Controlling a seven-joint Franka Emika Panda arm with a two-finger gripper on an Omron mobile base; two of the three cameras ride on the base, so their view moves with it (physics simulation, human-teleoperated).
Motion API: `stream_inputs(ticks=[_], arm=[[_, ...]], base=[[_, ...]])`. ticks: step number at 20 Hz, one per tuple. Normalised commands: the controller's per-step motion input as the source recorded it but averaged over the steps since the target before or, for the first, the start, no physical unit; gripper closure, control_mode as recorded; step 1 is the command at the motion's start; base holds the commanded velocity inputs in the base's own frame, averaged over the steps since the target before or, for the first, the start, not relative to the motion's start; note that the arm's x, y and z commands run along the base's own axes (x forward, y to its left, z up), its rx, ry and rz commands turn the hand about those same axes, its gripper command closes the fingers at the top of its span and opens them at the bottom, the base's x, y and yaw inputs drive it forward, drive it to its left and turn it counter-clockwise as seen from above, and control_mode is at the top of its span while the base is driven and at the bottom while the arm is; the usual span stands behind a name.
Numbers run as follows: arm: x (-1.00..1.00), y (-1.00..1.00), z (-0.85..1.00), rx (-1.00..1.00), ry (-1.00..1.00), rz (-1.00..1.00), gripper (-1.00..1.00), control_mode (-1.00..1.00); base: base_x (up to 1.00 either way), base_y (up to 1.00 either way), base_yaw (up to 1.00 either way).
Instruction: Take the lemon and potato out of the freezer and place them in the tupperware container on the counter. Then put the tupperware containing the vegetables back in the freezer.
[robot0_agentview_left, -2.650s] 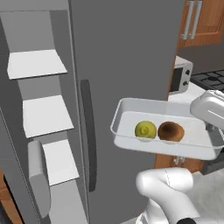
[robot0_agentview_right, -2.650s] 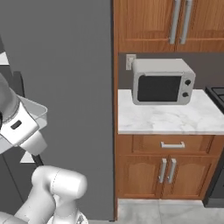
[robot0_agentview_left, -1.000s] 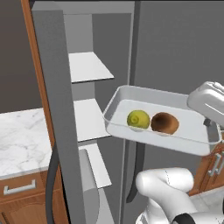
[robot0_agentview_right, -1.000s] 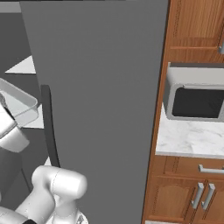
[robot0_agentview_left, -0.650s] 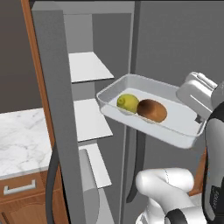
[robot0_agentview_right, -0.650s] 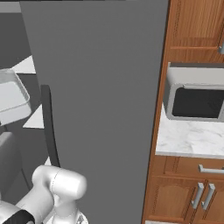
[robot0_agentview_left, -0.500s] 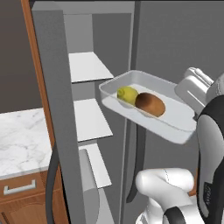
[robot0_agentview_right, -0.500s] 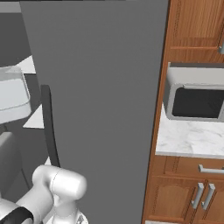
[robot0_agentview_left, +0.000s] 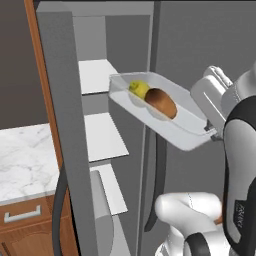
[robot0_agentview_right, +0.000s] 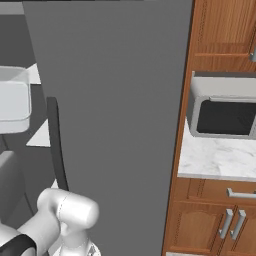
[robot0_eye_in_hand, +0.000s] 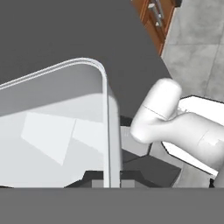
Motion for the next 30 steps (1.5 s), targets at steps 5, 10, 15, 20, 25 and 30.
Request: stream_inputs(ticks=[5, 10, 15, 20, 25, 30], arm=[[0.29, 0.49, 0.0, 0.13, -0.05, -0.09, 1.0, -1.0], [0.34, 0.39, 0.0, 0.11, -0.07, -0.12, 1.0, -1.0], [0.39, 0.46, 0.0, 0.07, -0.04, -0.14, 1.0, -1.0], [0.47, 0.4, 0.0, 0.06, 0.0, -0.1, 1.0, -1.0], [0.59, 0.22, 0.0, 0.06, 0.0, -0.04, 1.0, -1.0], [0.66, 0.06, 0.0, 0.06, 0.0, 0.0, 1.0, -1.0]], base=[[0.0, 0.0, 0.0], [0.0, 0.0, 0.0], [0.0, 0.0, 0.0], [0.0, 0.0, 0.0], [0.0, 0.0, 0.0], [0.0, 0.0, 0.0]])
